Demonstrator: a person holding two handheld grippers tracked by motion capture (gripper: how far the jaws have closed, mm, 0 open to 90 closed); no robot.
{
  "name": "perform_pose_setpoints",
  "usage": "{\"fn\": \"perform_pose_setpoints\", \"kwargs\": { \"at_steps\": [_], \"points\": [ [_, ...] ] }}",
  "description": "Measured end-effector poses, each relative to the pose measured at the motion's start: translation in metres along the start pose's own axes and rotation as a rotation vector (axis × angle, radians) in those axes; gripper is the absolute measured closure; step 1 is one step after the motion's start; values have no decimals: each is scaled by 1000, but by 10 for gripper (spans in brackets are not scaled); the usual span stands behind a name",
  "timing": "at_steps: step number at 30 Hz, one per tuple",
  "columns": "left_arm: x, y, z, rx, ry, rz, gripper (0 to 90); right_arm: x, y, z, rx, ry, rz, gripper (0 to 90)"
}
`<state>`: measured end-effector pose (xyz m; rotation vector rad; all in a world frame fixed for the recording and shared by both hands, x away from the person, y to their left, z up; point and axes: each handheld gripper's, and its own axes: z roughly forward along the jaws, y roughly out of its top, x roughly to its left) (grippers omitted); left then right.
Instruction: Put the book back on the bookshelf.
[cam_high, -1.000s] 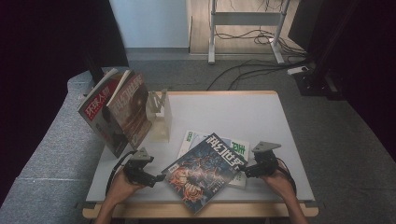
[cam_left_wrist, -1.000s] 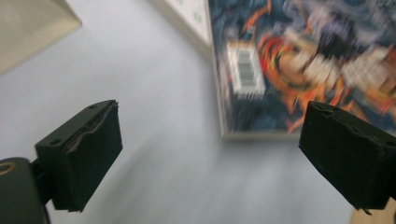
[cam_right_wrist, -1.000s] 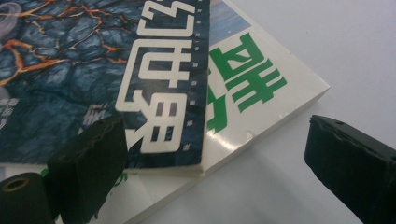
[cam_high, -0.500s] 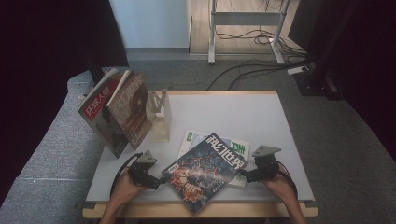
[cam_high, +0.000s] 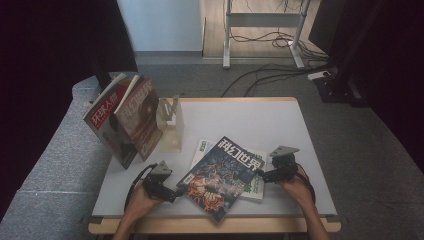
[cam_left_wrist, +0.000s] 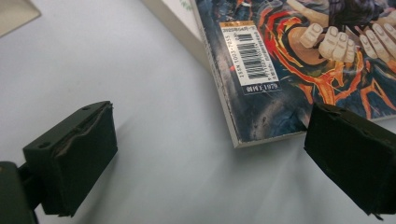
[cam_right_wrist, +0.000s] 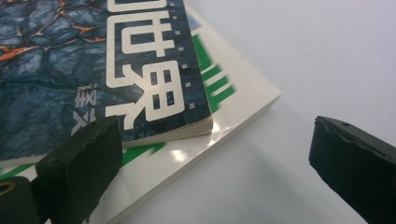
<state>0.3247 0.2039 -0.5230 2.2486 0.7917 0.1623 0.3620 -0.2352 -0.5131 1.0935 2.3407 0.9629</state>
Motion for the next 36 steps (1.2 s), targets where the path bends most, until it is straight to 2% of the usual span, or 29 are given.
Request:
{"fn": "perform_pose_setpoints", "kwargs": {
  "at_steps": [5, 12, 31, 34, 36],
  "points": [
    [0, 6, 6, -13, -2, -5, 19, -12, 7, 7, 9, -22, 15, 25],
    [1, 17, 10, -8, 20, 9, 14, -26, 17, 18, 16, -45, 34, 16],
    [30, 27, 12, -32, 106, -57, 13, -39, 45, 46, 29, -74, 63, 17],
    [29, 29, 11, -26, 120, -38, 16, -41, 49, 50, 27, -75, 70, 17],
    [27, 31, 7, -23, 155, -20, 29, -42, 50, 52, 28, -75, 72, 19]
  ]
}}
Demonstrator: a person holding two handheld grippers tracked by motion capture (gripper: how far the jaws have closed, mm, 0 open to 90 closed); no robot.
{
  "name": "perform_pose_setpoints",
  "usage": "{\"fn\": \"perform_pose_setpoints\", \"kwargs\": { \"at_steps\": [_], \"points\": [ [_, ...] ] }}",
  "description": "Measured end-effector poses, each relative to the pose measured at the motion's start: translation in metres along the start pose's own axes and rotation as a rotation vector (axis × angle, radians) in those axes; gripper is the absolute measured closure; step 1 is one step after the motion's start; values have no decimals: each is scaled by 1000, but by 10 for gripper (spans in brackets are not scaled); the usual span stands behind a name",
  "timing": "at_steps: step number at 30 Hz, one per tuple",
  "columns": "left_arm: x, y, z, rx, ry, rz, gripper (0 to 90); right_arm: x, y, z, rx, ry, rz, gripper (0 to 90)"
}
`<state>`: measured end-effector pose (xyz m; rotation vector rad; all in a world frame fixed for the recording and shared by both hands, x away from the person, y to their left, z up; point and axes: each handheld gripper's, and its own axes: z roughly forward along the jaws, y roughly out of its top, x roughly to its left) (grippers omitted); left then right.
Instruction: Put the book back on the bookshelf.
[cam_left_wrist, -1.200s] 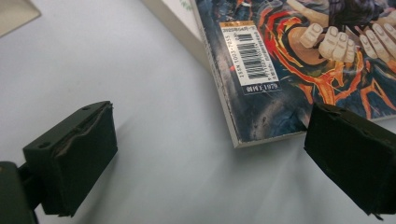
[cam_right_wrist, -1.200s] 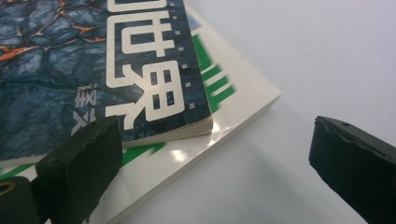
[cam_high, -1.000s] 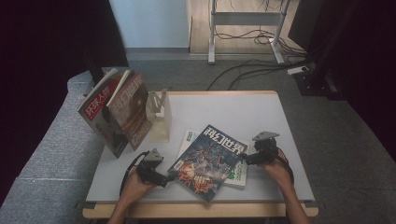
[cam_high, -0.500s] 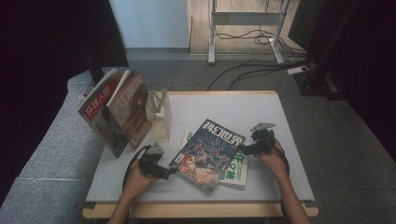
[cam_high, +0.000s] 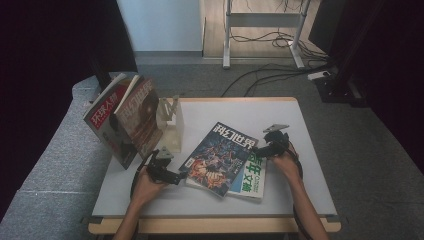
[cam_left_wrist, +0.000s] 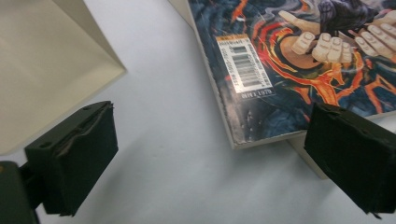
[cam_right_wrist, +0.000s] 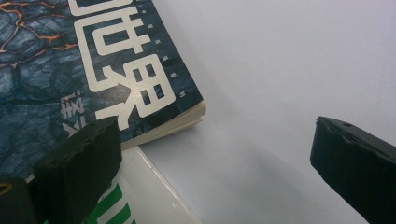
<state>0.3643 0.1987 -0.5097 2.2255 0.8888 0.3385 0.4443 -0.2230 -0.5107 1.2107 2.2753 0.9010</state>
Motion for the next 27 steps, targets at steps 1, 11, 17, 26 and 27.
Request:
{"fn": "perform_pose_setpoints", "kwargs": {
  "at_steps": [1, 11, 17, 26, 27],
  "points": [
    [0, 1, -2, -2, 14, 1, 37, 0, 0, 0, 0, 4, -1, 28],
    [13, -1, 1, -20, 38, -72, 41, 6, -9, -12, -6, 49, -19, 44],
    [16, -9, 5, -35, 18, -111, 39, 10, -15, -21, -10, 74, -30, 18],
    [14, -12, 8, -34, 30, -121, 38, 14, -14, -27, -30, 150, -15, 0],
    [14, -12, 8, -31, 31, -118, 38, 15, -13, -26, -31, 162, -12, 0]
  ]
}}
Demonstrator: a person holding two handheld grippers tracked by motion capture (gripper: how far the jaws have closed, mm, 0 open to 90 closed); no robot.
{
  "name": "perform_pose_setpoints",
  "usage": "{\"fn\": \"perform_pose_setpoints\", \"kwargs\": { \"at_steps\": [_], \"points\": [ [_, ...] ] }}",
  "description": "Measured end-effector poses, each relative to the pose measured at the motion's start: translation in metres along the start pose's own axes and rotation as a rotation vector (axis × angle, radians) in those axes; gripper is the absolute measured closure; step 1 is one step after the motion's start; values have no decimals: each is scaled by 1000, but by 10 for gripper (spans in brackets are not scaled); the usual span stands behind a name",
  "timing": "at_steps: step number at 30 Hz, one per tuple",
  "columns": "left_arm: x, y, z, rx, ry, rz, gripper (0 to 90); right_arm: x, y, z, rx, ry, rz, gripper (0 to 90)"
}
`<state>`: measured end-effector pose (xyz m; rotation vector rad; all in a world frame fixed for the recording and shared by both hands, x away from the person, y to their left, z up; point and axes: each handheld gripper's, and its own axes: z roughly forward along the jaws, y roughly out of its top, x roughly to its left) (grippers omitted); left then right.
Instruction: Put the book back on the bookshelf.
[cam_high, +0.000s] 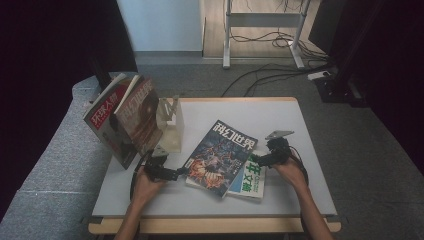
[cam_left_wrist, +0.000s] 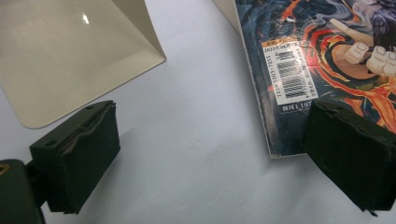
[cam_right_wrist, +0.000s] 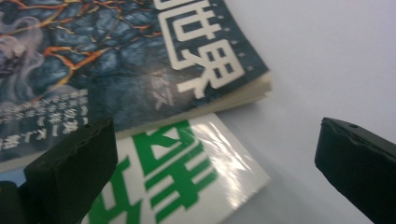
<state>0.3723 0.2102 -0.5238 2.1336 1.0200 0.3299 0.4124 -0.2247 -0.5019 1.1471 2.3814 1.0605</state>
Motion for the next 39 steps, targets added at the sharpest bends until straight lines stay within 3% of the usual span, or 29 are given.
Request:
{"fn": "perform_pose_setpoints", "kwargs": {
  "at_steps": [7, 11, 15, 23, 31, 39],
  "points": [
    [1, 0, 2, 13, -10, -10, 39, 8, 5, 15, 21, 42, 6, 0],
    [2, 0, 2, 13, -11, -10, 39, 7, 6, 23, 32, 66, 31, 0],
    [2, 0, 2, 10, -17, -11, 42, 1, 4, 29, 42, 101, 86, 0],
    [3, 0, 2, 8, -23, -13, 49, 1, 7, 40, 63, 179, 128, 0],
    [3, -1, 1, 9, -21, -15, 51, 3, 15, 44, 71, 169, 126, 12],
    [3, 0, 2, 13, -23, -11, 51, 1, 21, 37, 24, 116, 141, 227]
  ]
}}
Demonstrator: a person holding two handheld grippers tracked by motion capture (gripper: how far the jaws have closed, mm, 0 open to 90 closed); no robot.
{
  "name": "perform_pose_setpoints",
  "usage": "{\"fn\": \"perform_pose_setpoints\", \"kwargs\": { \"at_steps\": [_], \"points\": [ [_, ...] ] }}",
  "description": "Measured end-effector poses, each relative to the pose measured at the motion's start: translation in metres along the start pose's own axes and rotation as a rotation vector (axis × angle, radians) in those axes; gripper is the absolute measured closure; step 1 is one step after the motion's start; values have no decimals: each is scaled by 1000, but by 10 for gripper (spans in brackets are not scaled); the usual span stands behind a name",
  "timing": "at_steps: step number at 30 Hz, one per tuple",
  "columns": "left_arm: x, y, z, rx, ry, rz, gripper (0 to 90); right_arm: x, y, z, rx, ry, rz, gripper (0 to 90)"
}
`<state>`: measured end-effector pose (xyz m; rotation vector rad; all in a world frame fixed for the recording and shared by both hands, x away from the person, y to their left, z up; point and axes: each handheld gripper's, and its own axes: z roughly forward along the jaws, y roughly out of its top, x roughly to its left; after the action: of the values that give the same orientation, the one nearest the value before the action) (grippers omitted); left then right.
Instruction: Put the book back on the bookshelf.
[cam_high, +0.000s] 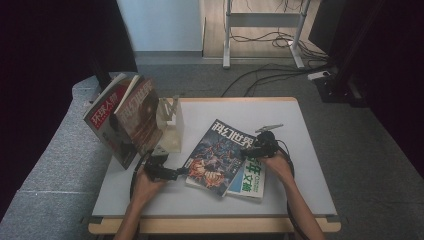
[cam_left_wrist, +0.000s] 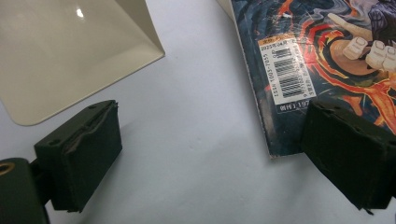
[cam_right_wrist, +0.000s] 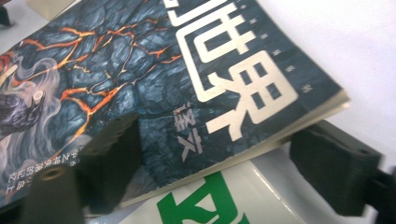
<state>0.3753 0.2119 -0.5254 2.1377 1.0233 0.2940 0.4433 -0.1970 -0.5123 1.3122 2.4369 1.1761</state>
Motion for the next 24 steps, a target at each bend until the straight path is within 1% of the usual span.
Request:
{"fn": "perform_pose_setpoints", "kwargs": {
  "at_steps": [4, 6, 8, 9, 10, 11, 13, 15, 17, 20, 24],
  "points": [
    [0, 0, 0, 2, -1, 3, 51, 0, 1, -4, -40, -20, 15, 414],
    [0, 0, 0, 3, -3, 1, 51, 1, 2, -6, -48, -31, 18, 477],
    [1, 0, 0, 3, -6, -2, 51, 4, 4, -7, -54, -51, 3, 510],
    [1, 0, 0, 3, -6, -2, 51, 4, 4, -7, -54, -51, 3, 510],
    [1, 0, 0, 2, -7, -4, 51, 7, 5, -8, -57, -70, -27, 550],
    [1, 0, 0, 2, -7, -5, 51, 8, 5, -10, -64, -75, -44, 572],
    [1, 0, 0, 2, -10, -7, 52, 9, 6, -13, -75, -71, -57, 629],
    [1, 0, 0, -1, -13, -10, 56, 10, 8, -16, -89, -64, -58, 689],
    [2, -1, 0, -5, -17, -14, 65, 11, 9, -20, -112, -52, -52, 728],
    [3, -2, 0, -6, -27, -28, 68, 14, 11, -23, -126, -48, -64, 755],
    [4, -2, -2, -15, -39, -42, 80, 19, 13, -27, -152, -41, -93, 776]
  ]
}}
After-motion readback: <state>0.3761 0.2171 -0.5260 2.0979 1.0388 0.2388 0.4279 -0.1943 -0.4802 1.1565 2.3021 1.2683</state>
